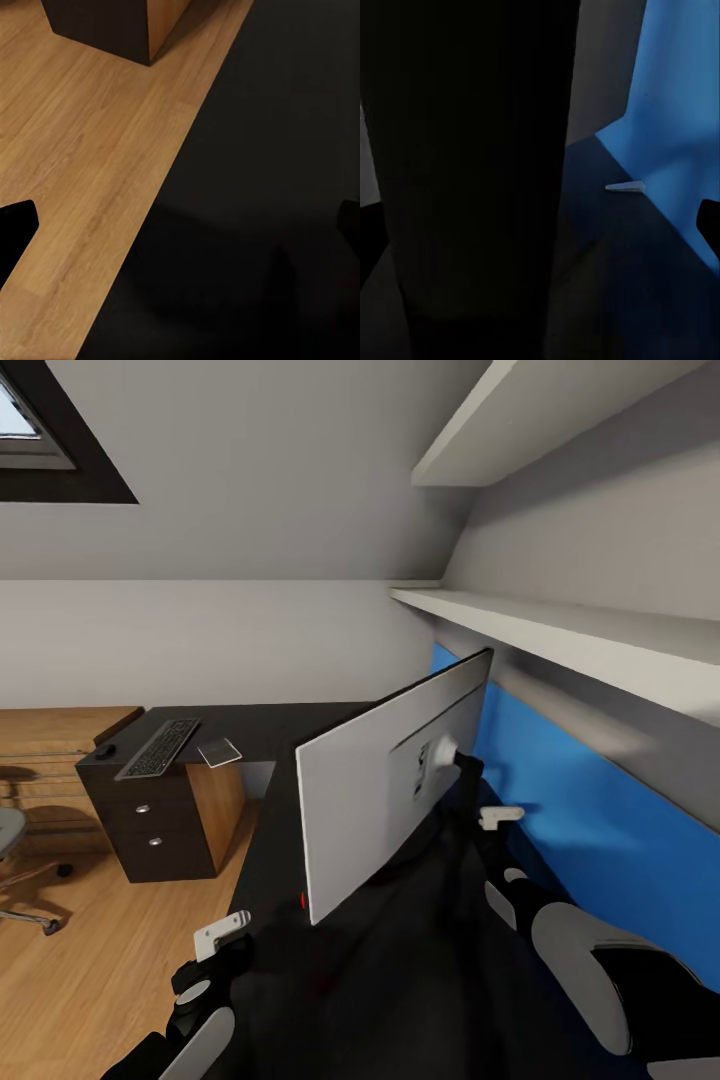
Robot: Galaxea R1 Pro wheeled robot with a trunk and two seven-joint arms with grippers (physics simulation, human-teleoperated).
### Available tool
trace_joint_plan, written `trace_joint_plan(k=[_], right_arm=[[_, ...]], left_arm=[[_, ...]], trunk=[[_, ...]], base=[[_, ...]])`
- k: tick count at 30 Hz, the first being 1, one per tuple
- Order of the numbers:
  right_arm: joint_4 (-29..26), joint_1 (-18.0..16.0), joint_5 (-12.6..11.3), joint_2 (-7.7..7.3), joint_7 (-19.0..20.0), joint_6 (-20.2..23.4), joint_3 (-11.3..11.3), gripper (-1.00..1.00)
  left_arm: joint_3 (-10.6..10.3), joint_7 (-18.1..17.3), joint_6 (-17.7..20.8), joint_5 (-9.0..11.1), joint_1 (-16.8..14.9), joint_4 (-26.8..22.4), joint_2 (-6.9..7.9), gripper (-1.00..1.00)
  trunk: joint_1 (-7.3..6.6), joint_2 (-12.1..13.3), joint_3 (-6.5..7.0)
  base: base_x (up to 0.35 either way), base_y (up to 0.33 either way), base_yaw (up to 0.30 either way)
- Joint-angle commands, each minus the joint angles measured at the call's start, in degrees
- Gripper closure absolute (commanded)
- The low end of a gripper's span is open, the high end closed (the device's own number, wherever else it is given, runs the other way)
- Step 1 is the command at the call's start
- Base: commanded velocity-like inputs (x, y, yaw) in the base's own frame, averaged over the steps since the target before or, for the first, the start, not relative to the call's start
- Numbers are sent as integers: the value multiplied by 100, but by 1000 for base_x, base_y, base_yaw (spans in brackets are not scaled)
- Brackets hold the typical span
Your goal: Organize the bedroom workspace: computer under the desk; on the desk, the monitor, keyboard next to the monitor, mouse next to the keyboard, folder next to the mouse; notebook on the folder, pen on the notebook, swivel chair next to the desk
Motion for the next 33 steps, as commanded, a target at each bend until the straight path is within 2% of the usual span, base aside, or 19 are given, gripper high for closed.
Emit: trace_joint_plan(k=[1,20,33], right_arm=[[6,-5,-9,-4,-19,-18,-28,-100],[15,-5,-9,-12,-19,-18,-20,-100],[15,-5,-9,-12,-19,-18,-20,-100]], left_arm=[[-13,36,33,11,-7,-9,7,-100],[-13,35,33,10,-7,-9,4,-100],[-13,35,33,18,-7,-9,2,-100]], trunk=[[0,-4,-6],[0,-4,-6],[0,-4,-6]], base=[[0,0,0],[-2,0,0],[-132,85,0]])
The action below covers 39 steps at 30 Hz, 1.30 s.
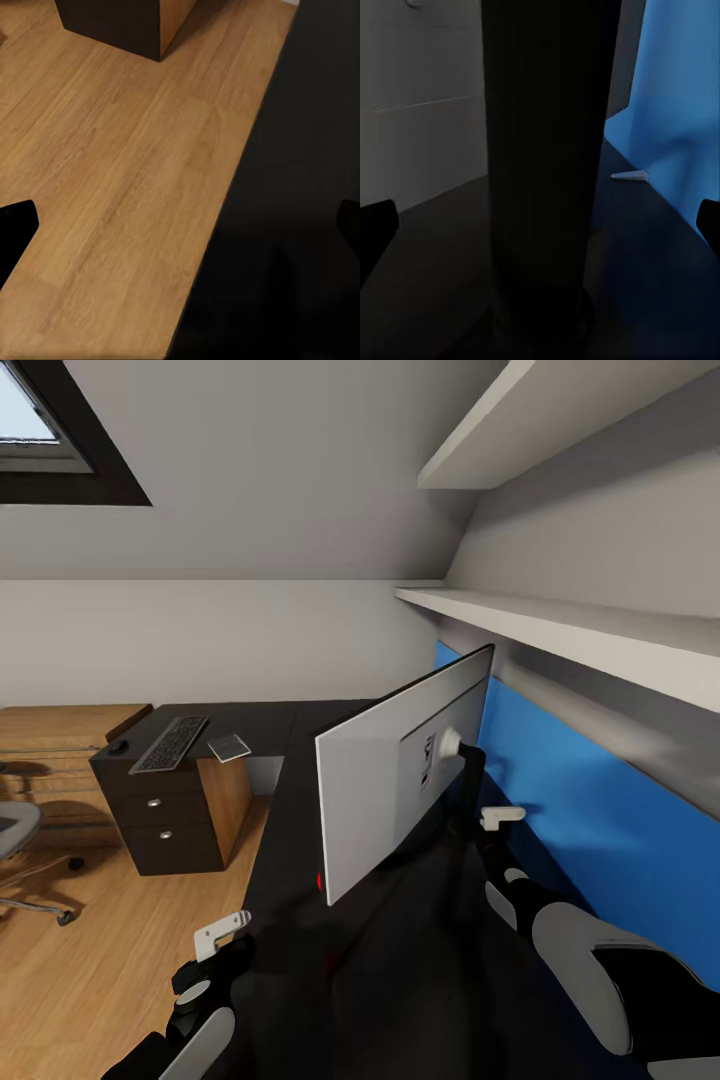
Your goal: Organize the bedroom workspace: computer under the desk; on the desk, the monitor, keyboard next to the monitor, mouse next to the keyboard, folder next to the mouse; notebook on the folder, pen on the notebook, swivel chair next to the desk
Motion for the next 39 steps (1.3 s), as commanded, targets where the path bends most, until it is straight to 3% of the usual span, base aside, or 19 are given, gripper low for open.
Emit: trace_joint_plan(k=[1,10,27,31,34,37,39], right_arm=[[6,-5,10,0,-13,-17,5,-100],[6,-5,10,0,-13,-17,5,-100],[-56,-5,-41,-14,-174,-30,-129,-100],[-359,-5,-72,-14,-358,385,-229,-100],[-1040,43,-232,-20,-410,1094,-335,-100],[-1734,266,-452,-32,-428,1905,-376,-100],[-2509,553,-548,-29,-437,2537,-388,-100]], left_arm=[[-13,37,33,12,-7,-8,6,-100],[-13,37,33,12,-7,-8,8,-100],[4,-4,33,12,-7,203,-4,-100],[9,-6,33,12,-7,261,-10,-100],[12,-7,33,12,-7,275,-11,-100],[13,-7,33,12,-7,279,-12,-100],[13,-7,33,12,-7,281,-12,-100]], trunk=[[0,-4,-6],[0,-4,-6],[0,-4,-6],[0,-4,-6],[0,-4,-6],[0,-4,-6],[0,-4,-6]], base=[[-15,8,0],[-52,32,0],[-257,190,0],[-268,199,0],[-268,191,0],[-268,183,0],[-269,180,0]])
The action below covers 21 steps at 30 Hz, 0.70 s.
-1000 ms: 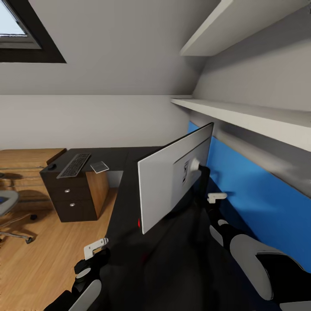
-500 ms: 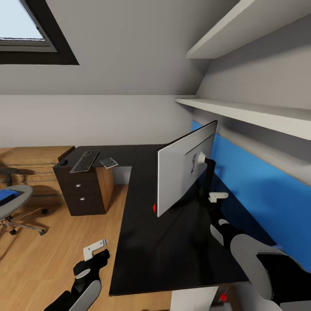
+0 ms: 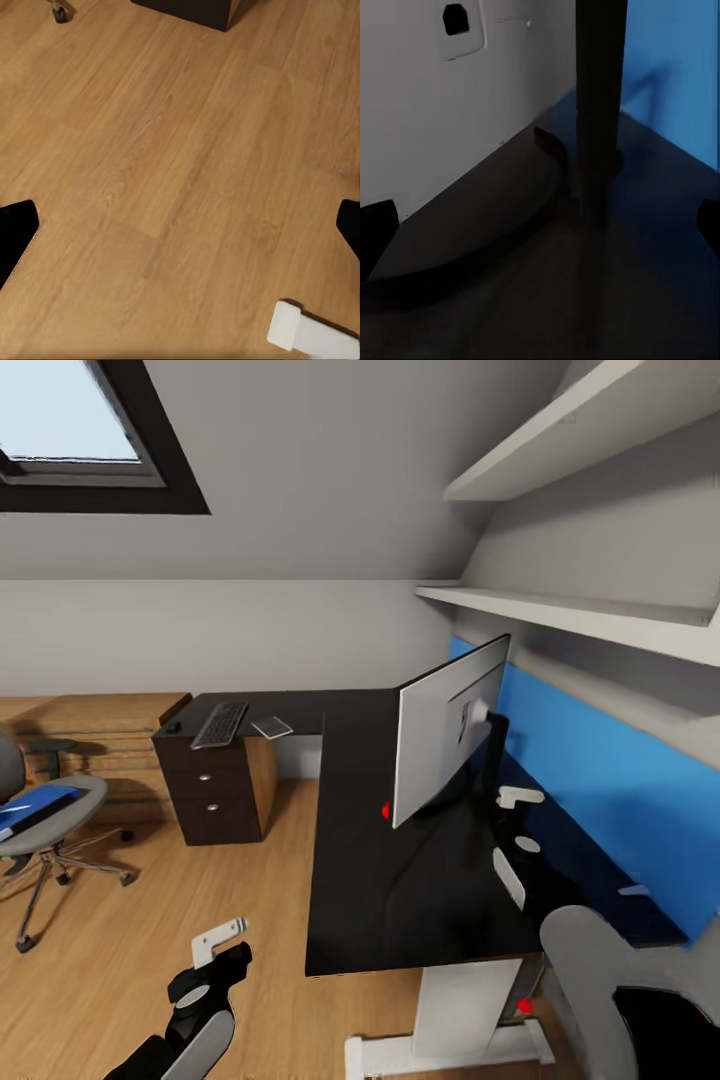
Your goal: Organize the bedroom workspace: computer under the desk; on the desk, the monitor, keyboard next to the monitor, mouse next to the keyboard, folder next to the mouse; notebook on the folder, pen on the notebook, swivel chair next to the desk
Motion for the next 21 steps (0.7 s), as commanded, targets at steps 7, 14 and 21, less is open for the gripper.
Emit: trace_joint_plan(k=[7,14,21], right_arm=[[-4008,1975,-151,381,-1100,2633,143,-100],[-4312,2127,-110,465,-1293,2367,382,-100],[-4356,2216,21,491,-1320,2147,415,-100]], left_arm=[[-22,39,31,4,-7,-7,6,-100],[-22,35,31,10,-7,0,4,-100],[-36,43,28,12,-7,2,-2,-100]], trunk=[[-3,-4,-6],[-3,-4,-6],[-3,-4,-6]], base=[[-86,93,0],[56,264,0],[32,153,0]])
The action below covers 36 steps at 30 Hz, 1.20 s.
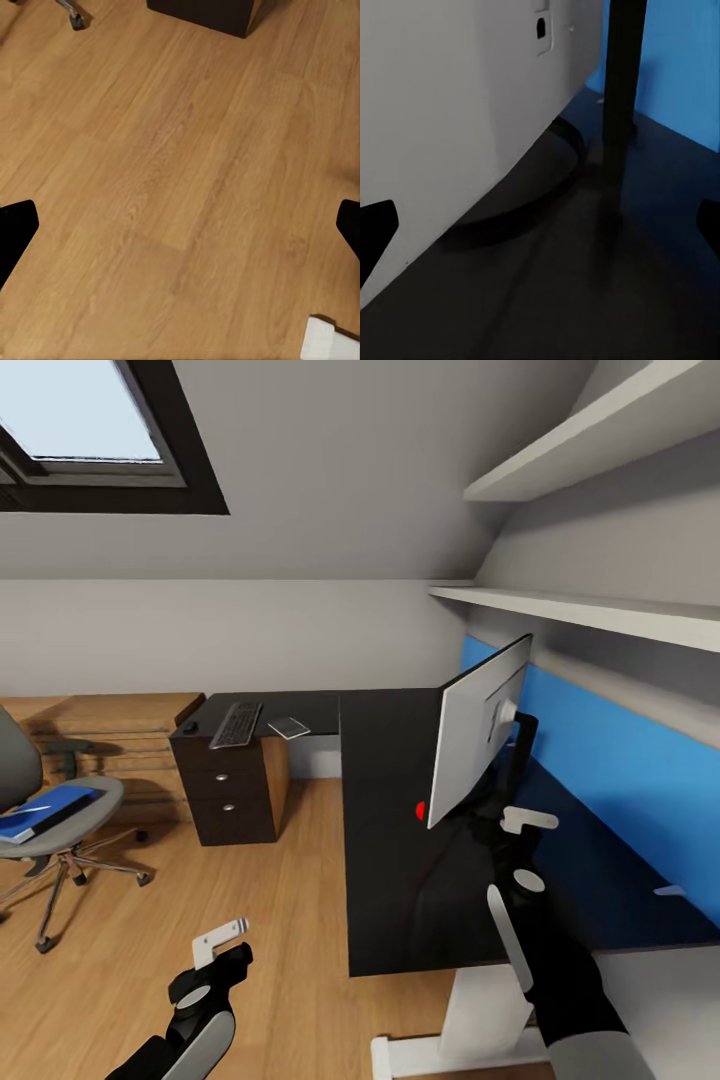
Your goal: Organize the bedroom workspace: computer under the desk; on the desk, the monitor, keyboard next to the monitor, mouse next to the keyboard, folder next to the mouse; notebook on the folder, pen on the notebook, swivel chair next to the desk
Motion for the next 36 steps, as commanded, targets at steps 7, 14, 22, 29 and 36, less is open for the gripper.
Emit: trace_joint_plan(k=[7,14,22,29,36], right_arm=[[-151,166,119,3,-49,-233,171,-100],[-164,179,172,3,-51,-259,181,-100],[-159,208,184,-2,-43,-265,181,-100],[-160,210,192,-8,-42,-265,180,-100],[-161,210,193,-14,-45,-265,181,-100]], left_arm=[[-11,38,29,12,-7,-9,6,-100],[-11,38,27,12,-7,-9,6,-100],[-11,39,27,12,-7,-9,6,-100],[-15,41,27,9,-7,-9,6,-100],[-20,38,27,5,-7,-9,2,-100]], trunk=[[0,-4,-6],[0,-4,-6],[0,-4,-6],[0,-4,-6],[0,-4,-6]], base=[[2,134,0],[9,180,0],[179,228,0],[57,47,0],[156,123,0]])
